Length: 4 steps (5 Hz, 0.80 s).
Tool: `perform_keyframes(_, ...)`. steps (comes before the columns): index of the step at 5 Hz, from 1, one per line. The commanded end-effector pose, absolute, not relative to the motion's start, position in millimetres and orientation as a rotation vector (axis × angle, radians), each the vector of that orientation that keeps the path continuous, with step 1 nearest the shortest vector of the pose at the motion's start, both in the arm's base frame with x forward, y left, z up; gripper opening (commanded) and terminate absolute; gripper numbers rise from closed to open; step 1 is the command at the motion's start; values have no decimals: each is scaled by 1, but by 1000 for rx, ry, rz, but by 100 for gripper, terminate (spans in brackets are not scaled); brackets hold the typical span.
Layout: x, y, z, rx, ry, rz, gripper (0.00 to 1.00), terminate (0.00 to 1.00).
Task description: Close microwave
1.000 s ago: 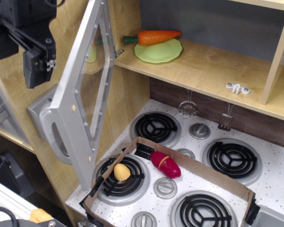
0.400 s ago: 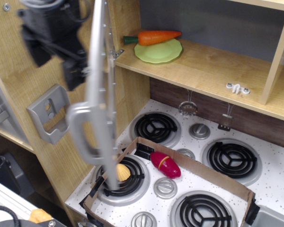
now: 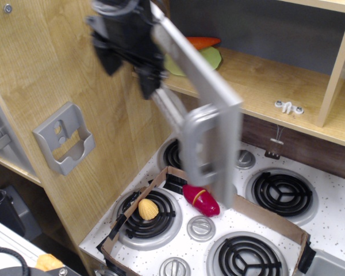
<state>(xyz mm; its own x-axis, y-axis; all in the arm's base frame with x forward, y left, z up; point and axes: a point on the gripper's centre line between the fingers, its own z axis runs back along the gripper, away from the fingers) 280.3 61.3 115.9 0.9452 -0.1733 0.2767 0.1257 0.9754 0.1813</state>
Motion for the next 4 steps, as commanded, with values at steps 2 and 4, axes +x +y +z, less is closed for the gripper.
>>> perform_keyframes(2, 358, 12, 136, 74, -541, -236, 100, 0)
perform_keyframes(4, 386, 1, 145, 90, -694, -243, 100, 0)
